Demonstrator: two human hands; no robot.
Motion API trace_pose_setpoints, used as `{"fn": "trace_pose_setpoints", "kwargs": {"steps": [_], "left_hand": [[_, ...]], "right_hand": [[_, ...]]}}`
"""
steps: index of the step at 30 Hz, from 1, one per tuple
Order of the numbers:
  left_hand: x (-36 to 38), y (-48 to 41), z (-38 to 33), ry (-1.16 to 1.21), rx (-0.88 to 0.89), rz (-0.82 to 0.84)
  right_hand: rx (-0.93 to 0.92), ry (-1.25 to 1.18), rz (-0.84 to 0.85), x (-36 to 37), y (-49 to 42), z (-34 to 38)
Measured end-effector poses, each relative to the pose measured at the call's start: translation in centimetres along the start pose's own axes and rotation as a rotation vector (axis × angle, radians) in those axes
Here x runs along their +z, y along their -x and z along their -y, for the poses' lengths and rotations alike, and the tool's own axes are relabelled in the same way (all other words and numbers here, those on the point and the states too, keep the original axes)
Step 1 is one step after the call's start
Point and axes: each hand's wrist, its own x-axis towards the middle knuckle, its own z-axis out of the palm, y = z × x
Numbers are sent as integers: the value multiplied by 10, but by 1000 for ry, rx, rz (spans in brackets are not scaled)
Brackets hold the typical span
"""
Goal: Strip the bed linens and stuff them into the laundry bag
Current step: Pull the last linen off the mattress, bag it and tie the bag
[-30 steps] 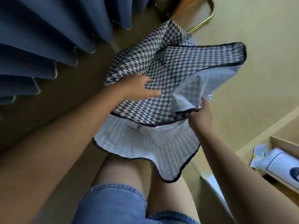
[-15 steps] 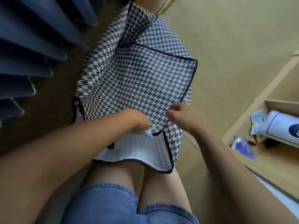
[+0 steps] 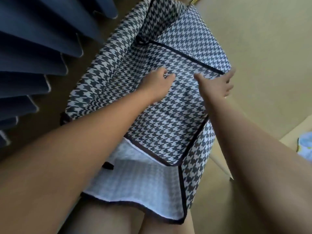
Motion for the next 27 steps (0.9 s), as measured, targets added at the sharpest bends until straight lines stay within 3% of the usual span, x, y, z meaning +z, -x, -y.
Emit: {"fn": "trace_pose_setpoints", "kwargs": {"steps": [2,3,6,8,10,13,17,21,24,27], "left_hand": [[4,-21,-14,-31,102,-154],[4,-33,-23,-55,166,-211],[11,-70,-22,-294,249,-153],[21,-85,-2,-601,124,54],[29,-87,27,-708,-104,150],[31,-87,51,-386,-361,9],[26,-102,36,161,-371,-92],[29,-121,19,752,-460,-101],[27,-118,15,877,-566,17],[23,-121,13,890,-443,-31]], "right_hand": [[-92,-187,142,6,-9,1],[-200,-138,232,11,-9,4],[-544,333,645,31,9,2],[-655,666,935,47,28,-7],[-682,842,1072,54,36,-16],[-633,763,1011,54,27,-17],[-682,665,798,58,5,-9],[-746,508,414,63,-7,-1],[-712,612,268,64,-9,5],[-690,873,248,68,-4,15]]}}
